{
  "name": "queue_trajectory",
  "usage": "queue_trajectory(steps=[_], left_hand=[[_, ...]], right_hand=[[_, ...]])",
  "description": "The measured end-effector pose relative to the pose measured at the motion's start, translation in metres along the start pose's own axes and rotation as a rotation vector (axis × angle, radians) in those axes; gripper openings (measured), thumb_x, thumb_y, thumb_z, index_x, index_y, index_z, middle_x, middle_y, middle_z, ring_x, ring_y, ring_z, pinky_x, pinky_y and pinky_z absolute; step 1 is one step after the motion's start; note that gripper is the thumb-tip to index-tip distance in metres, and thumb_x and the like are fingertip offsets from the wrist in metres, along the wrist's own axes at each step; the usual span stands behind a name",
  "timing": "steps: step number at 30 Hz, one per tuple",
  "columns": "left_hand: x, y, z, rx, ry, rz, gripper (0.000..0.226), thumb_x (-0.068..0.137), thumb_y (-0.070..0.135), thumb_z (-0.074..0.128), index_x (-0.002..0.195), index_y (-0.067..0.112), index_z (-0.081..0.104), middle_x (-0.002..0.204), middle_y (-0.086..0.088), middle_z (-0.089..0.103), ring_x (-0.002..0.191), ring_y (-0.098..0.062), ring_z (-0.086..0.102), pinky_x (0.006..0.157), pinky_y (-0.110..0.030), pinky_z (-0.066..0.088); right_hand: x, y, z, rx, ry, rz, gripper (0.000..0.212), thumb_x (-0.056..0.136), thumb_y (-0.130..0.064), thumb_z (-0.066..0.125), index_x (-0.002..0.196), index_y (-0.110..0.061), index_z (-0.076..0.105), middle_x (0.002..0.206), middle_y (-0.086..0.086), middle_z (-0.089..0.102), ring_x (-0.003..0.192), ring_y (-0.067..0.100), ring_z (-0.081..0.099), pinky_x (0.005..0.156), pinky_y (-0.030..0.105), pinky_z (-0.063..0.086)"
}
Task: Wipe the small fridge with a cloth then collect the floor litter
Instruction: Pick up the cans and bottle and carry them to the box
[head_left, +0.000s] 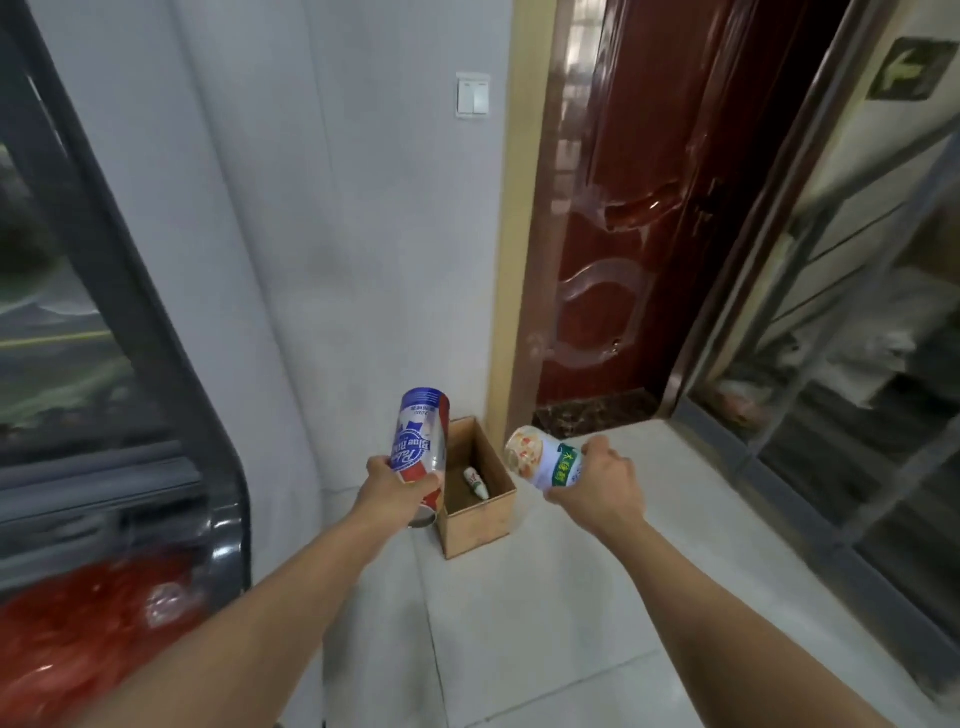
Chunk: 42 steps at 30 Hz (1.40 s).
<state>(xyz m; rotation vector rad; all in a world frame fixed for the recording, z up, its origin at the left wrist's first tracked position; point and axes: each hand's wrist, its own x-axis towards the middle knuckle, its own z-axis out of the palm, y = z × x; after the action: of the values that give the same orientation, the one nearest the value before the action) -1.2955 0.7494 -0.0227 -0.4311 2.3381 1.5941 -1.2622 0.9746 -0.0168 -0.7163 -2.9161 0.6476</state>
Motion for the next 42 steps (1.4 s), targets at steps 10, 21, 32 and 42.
queue_trajectory(steps=[10, 21, 32, 42], left_hand=[[0.177, 0.050, 0.050, -0.056, 0.059, -0.118, 0.071, 0.082, 0.030, 0.068, 0.135, 0.011, 0.025, 0.129, -0.013, 0.049, 0.111, -0.028, 0.056, 0.088, -0.037, 0.048], [0.361, 0.056, 0.119, -0.047, 0.039, -0.328, 0.071, 0.075, 0.027, 0.076, 0.130, 0.009, 0.034, 0.124, -0.012, 0.053, 0.108, -0.028, 0.058, 0.086, -0.038, 0.053], [0.479, 0.006, 0.223, -0.153, 0.126, -0.577, 0.063, 0.079, 0.026, 0.072, 0.128, 0.010, 0.034, 0.111, -0.007, 0.054, 0.088, -0.020, 0.058, 0.052, -0.021, 0.048], [0.581, -0.123, 0.292, -0.084, 0.112, -0.747, 0.066, 0.078, 0.026, 0.072, 0.130, 0.010, 0.034, 0.114, -0.009, 0.055, 0.094, -0.022, 0.060, 0.058, -0.022, 0.050]], right_hand=[[0.198, -0.033, 0.058, -0.003, -0.111, -0.071, 0.067, 0.064, -0.043, 0.080, 0.112, -0.015, 0.041, 0.110, 0.007, 0.060, 0.106, 0.026, 0.052, 0.075, 0.032, 0.044], [0.387, -0.043, 0.135, -0.112, -0.260, -0.057, 0.075, 0.067, -0.056, 0.074, 0.120, -0.013, 0.041, 0.113, 0.007, 0.060, 0.106, 0.026, 0.056, 0.079, 0.030, 0.046], [0.527, -0.008, 0.278, -0.312, -0.527, -0.180, 0.074, 0.073, -0.065, 0.063, 0.121, -0.013, 0.040, 0.116, 0.008, 0.061, 0.103, 0.023, 0.060, 0.080, 0.028, 0.044], [0.562, 0.032, 0.469, -0.481, -0.597, -0.321, 0.072, 0.073, -0.060, 0.065, 0.122, -0.013, 0.042, 0.116, 0.007, 0.059, 0.103, 0.022, 0.056, 0.083, 0.032, 0.040]])
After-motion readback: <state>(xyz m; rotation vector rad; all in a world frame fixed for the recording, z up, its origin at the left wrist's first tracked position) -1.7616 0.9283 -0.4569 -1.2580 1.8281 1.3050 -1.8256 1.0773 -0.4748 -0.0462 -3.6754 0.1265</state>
